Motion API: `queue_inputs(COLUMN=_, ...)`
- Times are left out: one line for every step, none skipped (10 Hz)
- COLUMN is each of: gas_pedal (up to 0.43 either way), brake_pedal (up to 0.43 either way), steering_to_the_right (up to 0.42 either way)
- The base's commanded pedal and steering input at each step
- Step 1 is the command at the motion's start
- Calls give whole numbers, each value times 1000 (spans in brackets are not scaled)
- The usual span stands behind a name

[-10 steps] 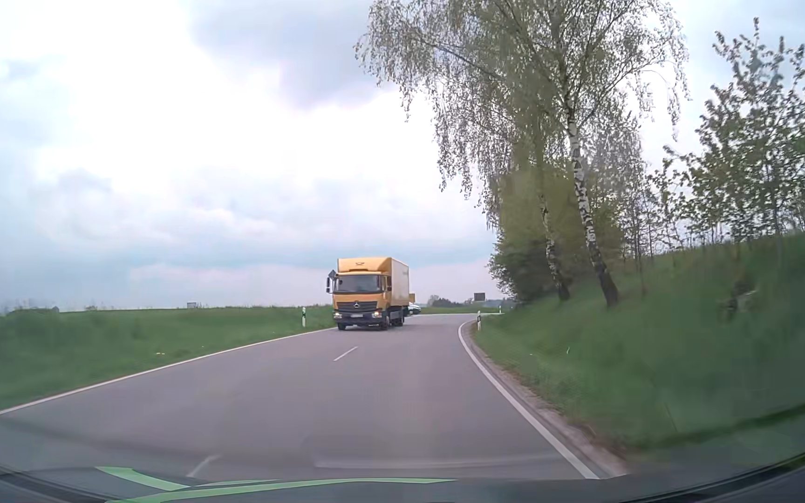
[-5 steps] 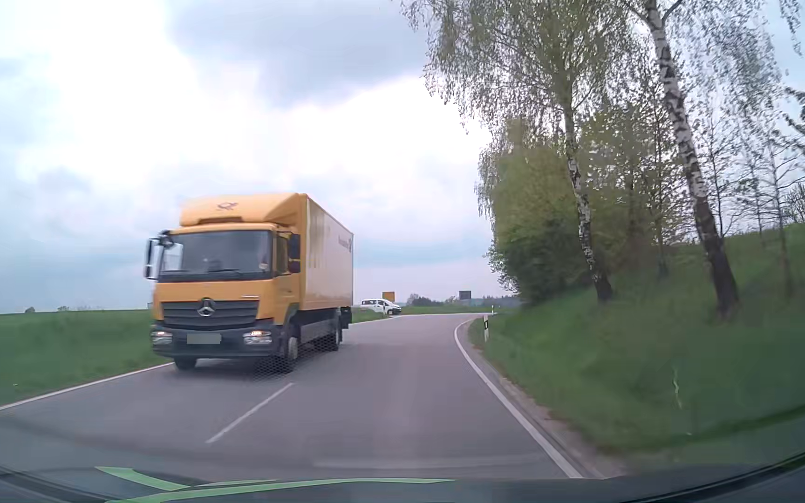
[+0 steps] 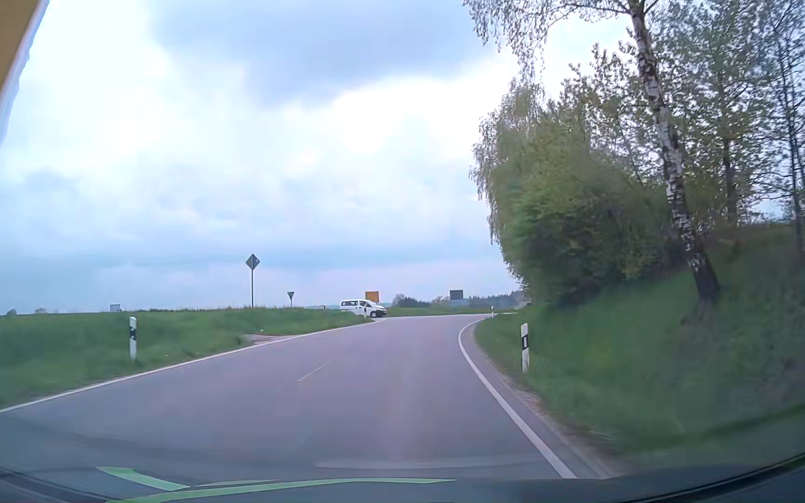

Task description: Follow the waypoints while adhering to traffic rules and regulations

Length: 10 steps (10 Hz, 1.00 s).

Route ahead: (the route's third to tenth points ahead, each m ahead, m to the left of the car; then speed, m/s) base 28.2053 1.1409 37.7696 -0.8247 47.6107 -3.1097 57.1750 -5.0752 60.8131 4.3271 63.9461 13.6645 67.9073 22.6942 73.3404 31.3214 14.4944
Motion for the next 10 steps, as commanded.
queue_inputs(gas_pedal=0, brake_pedal=0, steering_to_the_right=16)
queue_inputs(gas_pedal=0, brake_pedal=0, steering_to_the_right=16)
queue_inputs(gas_pedal=0, brake_pedal=0, steering_to_the_right=18)
queue_inputs(gas_pedal=0, brake_pedal=0, steering_to_the_right=18)
queue_inputs(gas_pedal=0, brake_pedal=43, steering_to_the_right=19)
queue_inputs(gas_pedal=0, brake_pedal=85, steering_to_the_right=21)
queue_inputs(gas_pedal=0, brake_pedal=104, steering_to_the_right=24)
queue_inputs(gas_pedal=0, brake_pedal=128, steering_to_the_right=25)
queue_inputs(gas_pedal=0, brake_pedal=134, steering_to_the_right=25)
queue_inputs(gas_pedal=0, brake_pedal=140, steering_to_the_right=25)
